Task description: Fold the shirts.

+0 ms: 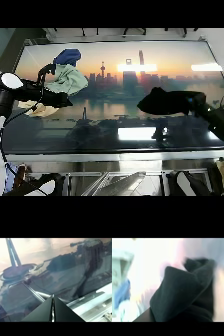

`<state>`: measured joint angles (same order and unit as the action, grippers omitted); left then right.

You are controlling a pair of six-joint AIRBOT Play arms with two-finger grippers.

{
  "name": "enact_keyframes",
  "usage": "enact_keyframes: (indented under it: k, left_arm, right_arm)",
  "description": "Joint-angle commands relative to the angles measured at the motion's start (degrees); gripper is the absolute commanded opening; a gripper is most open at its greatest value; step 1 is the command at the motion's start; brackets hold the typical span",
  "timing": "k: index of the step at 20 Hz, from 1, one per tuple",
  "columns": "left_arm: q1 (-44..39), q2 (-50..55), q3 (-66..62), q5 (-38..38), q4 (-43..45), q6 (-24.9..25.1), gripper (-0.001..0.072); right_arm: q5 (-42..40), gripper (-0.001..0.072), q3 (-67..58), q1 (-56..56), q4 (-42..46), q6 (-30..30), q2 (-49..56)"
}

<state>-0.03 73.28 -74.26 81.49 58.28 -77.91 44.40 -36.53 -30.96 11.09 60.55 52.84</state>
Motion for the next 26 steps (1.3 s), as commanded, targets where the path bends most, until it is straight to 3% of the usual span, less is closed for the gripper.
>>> enact_keyframes:
  k: [1,6,11,14,19,26]
  left_arm:
    - [-0.15,0.66,-0.15,1.55,0.09,0.04,0.0018]
    - [-0.15,0.66,-0.2,5.38,0.04,0.0,0.0018]
    - [-0.15,0.66,-0.17,5.16,0.02,-0.02,0.0018]
    - [-0.15,0.66,-0.17,5.07,0.02,-0.02,0.0018]
    - [-0.11,0.66,-0.2,5.11,0.11,0.11,0.0017]
    - [-0.11,0.68,-5.38,4.9,0.24,3.58,0.0018]
  right_arm:
    - [-2.56,0.0023,-13.84,-0.46,-2.36,-2.86,11.26]
    - [-3.89,0.0022,-37.59,-0.48,-2.38,-3.21,28.94]
    - [-6.38,0.0023,-51.89,-0.59,-2.34,-0.2,36.89]
    - [-8.11,0.0023,-51.06,-2.36,2.95,8.17,37.2]
    - [-1.57,0.0022,-42.25,-7.1,20.26,26.95,35.47]
    - [-1.42,0.0022,-22.51,-9.29,39.15,43.3,26.16]
